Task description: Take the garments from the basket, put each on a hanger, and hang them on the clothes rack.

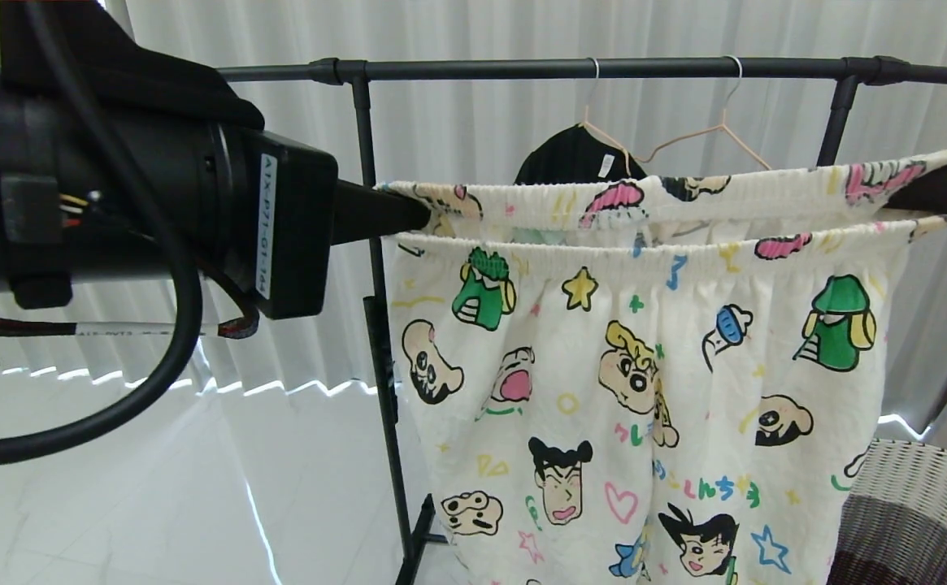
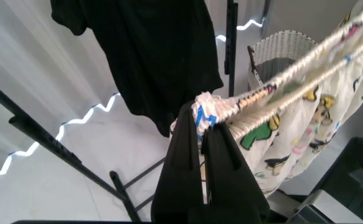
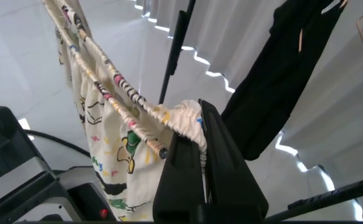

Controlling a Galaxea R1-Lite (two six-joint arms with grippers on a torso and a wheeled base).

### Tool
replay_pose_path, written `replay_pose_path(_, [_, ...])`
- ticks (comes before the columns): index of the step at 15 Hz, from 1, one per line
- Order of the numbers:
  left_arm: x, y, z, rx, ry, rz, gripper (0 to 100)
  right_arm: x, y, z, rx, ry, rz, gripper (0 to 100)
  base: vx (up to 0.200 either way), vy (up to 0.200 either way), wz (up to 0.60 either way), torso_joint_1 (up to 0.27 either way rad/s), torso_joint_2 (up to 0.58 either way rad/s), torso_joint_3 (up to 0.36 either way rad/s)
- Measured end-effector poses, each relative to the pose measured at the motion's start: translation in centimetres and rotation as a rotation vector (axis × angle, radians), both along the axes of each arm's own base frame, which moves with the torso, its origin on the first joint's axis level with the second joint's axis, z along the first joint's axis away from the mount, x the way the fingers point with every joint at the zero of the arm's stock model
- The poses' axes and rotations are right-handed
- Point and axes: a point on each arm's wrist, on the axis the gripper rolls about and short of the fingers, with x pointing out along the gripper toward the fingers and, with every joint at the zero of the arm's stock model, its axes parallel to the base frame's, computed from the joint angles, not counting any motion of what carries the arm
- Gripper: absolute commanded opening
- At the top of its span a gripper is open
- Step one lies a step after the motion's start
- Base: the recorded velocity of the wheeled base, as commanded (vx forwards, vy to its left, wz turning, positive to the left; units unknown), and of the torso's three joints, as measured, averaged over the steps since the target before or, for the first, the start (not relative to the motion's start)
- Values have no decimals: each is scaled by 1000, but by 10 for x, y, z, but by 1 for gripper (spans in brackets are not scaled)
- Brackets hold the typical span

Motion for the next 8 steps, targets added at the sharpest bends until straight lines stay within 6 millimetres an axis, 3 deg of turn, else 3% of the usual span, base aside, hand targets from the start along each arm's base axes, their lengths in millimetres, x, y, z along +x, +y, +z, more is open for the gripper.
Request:
replay_pose_path(3, [2, -2, -1, 3, 3, 0, 0, 0, 0, -1, -2, 3, 0, 0, 0, 0, 0, 0, 0, 0])
replay_pose_path(4, [3, -3, 0, 2, 2, -1, 0, 0, 0, -1, -5, 6, 0, 100, 0, 0, 0, 0, 0, 0])
replay_pose_path(8, [4, -4, 2, -1, -3, 3, 0, 0, 0, -4, -15, 11, 4, 100, 0, 0, 0, 0, 0, 0])
